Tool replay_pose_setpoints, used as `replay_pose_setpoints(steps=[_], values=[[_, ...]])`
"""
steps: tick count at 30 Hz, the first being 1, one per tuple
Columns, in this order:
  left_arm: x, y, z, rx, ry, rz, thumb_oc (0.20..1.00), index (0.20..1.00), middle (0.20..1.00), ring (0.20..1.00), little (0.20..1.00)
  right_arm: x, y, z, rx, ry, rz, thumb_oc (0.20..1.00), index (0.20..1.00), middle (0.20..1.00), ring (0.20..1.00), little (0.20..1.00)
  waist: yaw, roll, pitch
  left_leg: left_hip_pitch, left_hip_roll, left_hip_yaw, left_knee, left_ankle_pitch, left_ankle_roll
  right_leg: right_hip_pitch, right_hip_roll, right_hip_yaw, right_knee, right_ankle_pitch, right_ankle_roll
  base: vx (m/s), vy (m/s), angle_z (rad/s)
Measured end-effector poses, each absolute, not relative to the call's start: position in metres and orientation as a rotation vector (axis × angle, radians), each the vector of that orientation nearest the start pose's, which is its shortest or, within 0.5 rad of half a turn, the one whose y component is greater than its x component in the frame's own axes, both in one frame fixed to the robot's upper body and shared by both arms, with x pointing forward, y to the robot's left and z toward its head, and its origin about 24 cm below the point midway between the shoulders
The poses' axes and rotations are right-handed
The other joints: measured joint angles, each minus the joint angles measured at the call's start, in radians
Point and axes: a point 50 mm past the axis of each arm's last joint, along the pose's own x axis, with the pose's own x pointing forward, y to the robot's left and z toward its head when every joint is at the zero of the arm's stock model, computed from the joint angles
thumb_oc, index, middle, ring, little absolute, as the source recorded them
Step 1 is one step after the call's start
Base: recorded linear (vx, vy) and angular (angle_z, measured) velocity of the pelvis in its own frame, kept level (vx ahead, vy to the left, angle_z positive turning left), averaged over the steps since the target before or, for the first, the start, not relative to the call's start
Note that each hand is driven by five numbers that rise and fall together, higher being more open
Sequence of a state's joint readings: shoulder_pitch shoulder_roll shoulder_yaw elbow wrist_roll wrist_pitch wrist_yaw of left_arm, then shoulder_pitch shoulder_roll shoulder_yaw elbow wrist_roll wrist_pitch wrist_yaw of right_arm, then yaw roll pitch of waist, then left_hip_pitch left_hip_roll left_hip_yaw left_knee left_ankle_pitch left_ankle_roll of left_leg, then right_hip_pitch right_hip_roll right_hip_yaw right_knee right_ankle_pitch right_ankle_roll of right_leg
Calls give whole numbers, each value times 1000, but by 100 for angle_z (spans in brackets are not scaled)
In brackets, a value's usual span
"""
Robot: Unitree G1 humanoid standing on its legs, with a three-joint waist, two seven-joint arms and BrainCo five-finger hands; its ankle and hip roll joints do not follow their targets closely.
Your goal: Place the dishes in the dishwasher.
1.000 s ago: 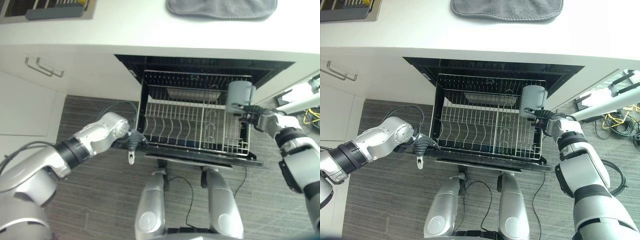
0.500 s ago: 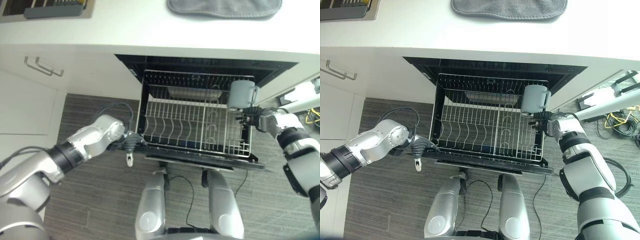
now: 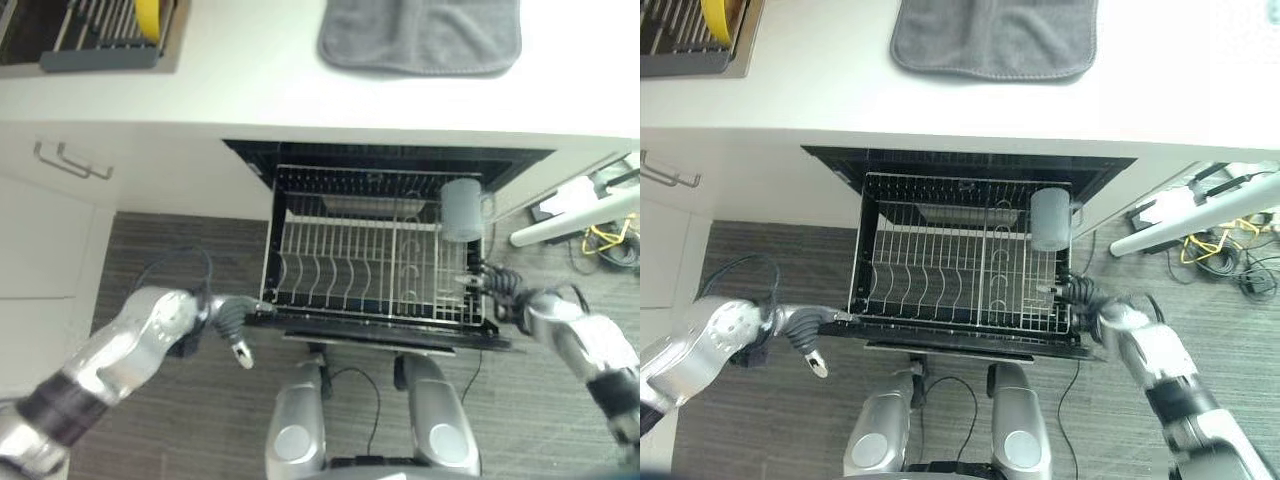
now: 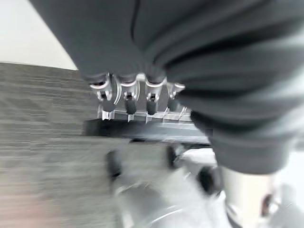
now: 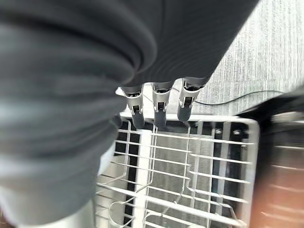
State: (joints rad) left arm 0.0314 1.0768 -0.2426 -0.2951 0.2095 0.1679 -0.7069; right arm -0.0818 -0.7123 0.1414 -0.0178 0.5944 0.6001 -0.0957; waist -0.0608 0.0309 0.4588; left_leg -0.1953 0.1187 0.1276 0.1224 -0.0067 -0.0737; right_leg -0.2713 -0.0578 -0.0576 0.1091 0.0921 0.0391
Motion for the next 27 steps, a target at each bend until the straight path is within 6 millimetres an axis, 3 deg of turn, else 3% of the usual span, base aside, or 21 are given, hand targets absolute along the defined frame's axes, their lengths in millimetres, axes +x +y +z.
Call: replay_pose_setpoints(steps=[2, 4, 6, 8, 12, 15, 18, 19, 22, 27], values=[[210, 242, 104, 1103, 334, -786, 1000, 1000, 1000, 1000, 1000, 232, -256, 47, -173, 537, 2, 1000, 1000, 1000, 1000, 1000, -6, -11, -10, 50, -1, 6, -33, 2, -1, 46, 1, 1, -29, 2, 2, 99, -4, -4], [203, 248, 108, 1019, 277, -721, 1000, 1000, 1000, 1000, 1000, 212, -267, 43, -175, 542, -25, 1000, 1000, 1000, 1000, 1000, -4, -14, -81, 76, -1, 15, -64, 3, -2, 68, 3, 2, -59, 4, 4, 88, -17, -7], [204, 249, 112, 951, 221, -685, 1000, 1000, 1000, 1000, 1000, 205, -275, 36, -216, 579, -44, 1000, 1000, 1000, 1000, 1000, -5, -18, -120, 129, -1, 20, -92, 6, -2, 122, 6, 1, -88, 6, 8, 62, -32, -4], [211, 244, 124, 904, 129, -663, 1000, 1000, 1000, 1000, 1000, 208, -279, 38, -239, 578, -49, 1000, 1000, 1000, 1000, 1000, -6, -19, -172, 135, -3, 22, -106, 6, -2, 130, 5, 1, -110, 12, 13, 91, -55, -2], [227, 231, 147, 696, -70, -596, 1000, 1000, 1000, 1000, 1000, 218, -278, 53, -268, 534, -24, 1000, 1000, 1000, 1000, 1000, -4, -17, -209, 217, 3, 22, -150, 10, -7, 215, 13, -7, -156, 15, 13, 52, -52, 3], [233, 218, 155, 466, -231, -503, 1000, 1000, 1000, 1000, 1000, 221, -264, 65, -221, 454, 52, 1000, 1000, 1000, 1000, 1000, -5, -9, -238, 246, 2, 21, -180, 19, -11, 249, 15, -11, -191, 22, 13, 11, -64, 1], [227, 206, 147, 217, -374, -379, 1000, 1000, 1000, 1000, 1000, 221, -239, 82, -154, 268, 170, 1000, 1000, 1000, 1000, 1000, -7, -5, -246, 267, 5, 20, -196, 22, -13, 266, 16, -13, -196, 23, 13, 6, -79, 2], [224, 208, 145, 186, -389, -349, 1000, 1000, 1000, 1000, 1000, 218, -237, 88, -154, 227, 185, 1000, 1000, 1000, 1000, 1000, -7, -5, -249, 267, 5, 18, -197, 23, -14, 267, 16, -15, -196, 22, 13, 30, -124, 12], [201, 240, 148, 118, -486, -132, 1000, 1000, 1000, 1000, 1000, 210, -264, 123, -123, -6, 53, 1000, 1000, 1000, 1000, 1000, -5, -18, -301, 270, 7, -5, -204, 26, -16, 283, 14, -41, -196, 8, 17, 66, -119, 23], [187, 249, 144, 33, -535, -32, 1000, 1000, 1000, 1000, 1000, 204, -248, 136, -33, -129, 120, 1000, 1000, 1000, 1000, 1000, 7, 5, -359, 274, -3, -6, -215, 24, -7, 296, 0, -54, -196, -4, 31, -5, 72, 10]])
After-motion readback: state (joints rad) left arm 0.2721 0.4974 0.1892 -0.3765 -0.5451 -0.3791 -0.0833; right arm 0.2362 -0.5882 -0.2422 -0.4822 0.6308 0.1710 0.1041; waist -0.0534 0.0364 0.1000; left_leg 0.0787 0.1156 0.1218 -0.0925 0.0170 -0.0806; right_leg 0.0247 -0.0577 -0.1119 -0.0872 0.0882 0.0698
